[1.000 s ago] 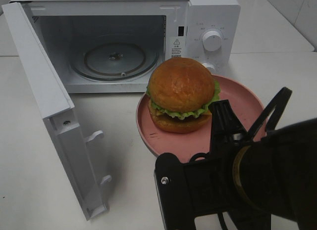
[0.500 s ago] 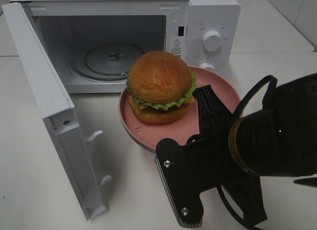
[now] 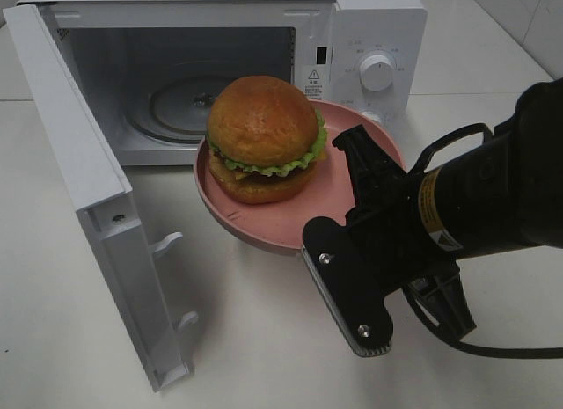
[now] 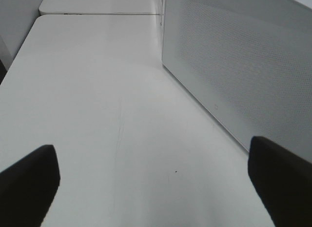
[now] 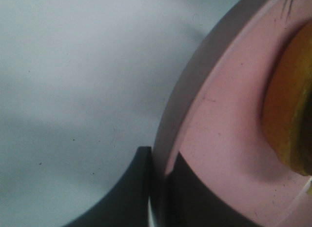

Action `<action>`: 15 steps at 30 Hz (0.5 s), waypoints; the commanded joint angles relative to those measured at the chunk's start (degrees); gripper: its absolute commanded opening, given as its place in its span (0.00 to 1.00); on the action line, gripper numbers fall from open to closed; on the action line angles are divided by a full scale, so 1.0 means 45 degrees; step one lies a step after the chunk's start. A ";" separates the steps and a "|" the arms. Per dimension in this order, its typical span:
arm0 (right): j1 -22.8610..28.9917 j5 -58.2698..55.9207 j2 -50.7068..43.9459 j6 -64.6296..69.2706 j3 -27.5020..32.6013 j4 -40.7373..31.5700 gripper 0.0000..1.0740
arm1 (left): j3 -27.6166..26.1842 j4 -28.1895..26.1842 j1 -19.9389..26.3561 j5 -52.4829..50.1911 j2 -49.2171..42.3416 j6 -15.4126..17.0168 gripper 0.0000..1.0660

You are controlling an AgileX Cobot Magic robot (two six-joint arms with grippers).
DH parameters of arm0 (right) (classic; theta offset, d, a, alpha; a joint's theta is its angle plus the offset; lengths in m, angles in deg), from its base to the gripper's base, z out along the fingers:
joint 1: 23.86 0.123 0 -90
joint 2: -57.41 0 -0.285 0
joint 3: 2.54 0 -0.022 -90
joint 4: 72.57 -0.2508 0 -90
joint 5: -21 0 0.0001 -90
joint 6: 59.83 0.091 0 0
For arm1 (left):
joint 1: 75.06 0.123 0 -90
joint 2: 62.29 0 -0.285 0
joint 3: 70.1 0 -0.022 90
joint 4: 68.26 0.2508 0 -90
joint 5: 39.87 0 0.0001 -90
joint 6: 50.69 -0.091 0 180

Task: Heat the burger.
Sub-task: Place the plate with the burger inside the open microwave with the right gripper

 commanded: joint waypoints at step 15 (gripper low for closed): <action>-0.1592 0.1248 -0.0115 -0.7283 -0.0115 -0.5067 0.00 | 0.0051 -0.0013 -0.0038 -0.0127 -0.0293 0.0038 0.92</action>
